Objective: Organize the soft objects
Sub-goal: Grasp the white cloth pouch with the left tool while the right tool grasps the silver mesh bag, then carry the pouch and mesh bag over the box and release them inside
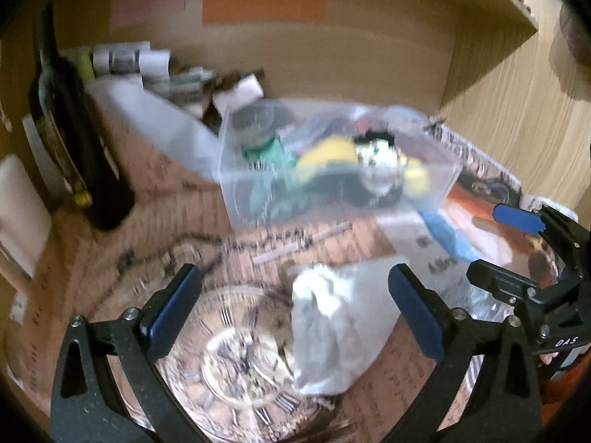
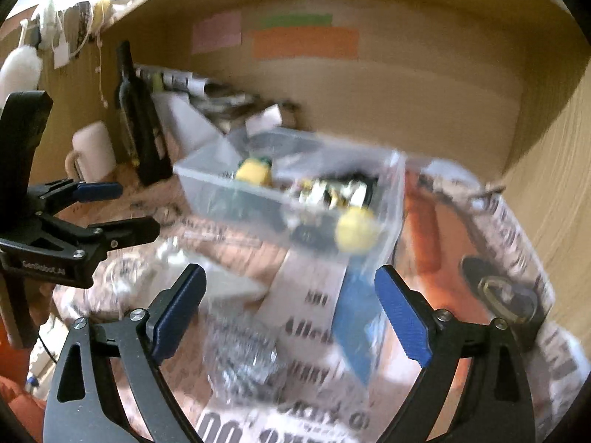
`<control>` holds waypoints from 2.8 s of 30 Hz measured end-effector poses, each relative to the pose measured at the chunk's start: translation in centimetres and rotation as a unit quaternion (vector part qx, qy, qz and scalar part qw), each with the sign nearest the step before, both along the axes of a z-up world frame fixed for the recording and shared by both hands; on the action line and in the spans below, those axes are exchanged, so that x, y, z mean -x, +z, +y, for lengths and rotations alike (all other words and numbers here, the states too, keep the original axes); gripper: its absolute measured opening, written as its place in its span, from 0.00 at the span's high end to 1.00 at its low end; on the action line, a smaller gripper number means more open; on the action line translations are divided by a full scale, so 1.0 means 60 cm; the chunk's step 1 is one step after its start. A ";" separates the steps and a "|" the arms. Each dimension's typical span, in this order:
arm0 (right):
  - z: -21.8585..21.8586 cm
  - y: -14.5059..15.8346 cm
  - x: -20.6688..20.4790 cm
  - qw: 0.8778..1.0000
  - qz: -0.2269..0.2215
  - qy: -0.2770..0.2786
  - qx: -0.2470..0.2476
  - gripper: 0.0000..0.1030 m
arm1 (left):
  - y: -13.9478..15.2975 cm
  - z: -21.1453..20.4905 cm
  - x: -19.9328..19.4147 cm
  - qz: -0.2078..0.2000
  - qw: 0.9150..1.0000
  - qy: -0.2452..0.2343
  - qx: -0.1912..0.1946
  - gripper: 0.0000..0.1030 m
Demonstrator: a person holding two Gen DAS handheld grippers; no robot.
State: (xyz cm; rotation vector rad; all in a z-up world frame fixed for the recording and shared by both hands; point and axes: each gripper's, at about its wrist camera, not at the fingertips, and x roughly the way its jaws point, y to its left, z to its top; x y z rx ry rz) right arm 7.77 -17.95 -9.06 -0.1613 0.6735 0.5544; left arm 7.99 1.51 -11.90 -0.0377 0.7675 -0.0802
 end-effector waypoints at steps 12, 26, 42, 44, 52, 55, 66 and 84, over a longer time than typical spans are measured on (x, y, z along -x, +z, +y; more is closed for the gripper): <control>0.000 -0.075 0.013 0.996 0.090 0.020 0.001 0.33 | -0.068 -0.015 0.006 0.044 0.999 -0.002 0.010 0.01; -0.008 -0.059 0.016 0.997 0.070 0.017 -0.009 0.70 | -0.052 -0.031 0.006 0.032 0.998 -0.040 0.033 0.73; -0.034 0.025 -0.019 0.999 -0.015 -0.019 -0.046 0.70 | 0.073 0.008 0.008 -0.073 0.997 -0.013 0.021 0.80; -0.034 0.040 -0.025 0.998 -0.030 -0.023 -0.053 0.70 | 0.091 0.015 0.000 -0.086 0.996 -0.007 0.021 0.80; -0.028 0.084 -0.047 0.995 -0.079 -0.021 -0.063 0.70 | 0.135 0.030 -0.048 -0.124 0.992 0.012 0.006 0.80; -0.021 0.093 -0.055 0.994 -0.091 -0.016 -0.063 0.70 | 0.145 0.031 -0.066 -0.130 0.991 0.015 0.000 0.80; 0.022 0.094 -0.112 0.994 -0.099 -0.014 -0.049 0.70 | 0.127 0.025 -0.142 -0.105 0.994 0.011 0.004 0.80; 0.067 -0.011 -0.230 0.999 -0.001 -0.033 -0.009 0.70 | 0.026 0.009 -0.247 0.000 1.000 -0.006 -0.001 0.80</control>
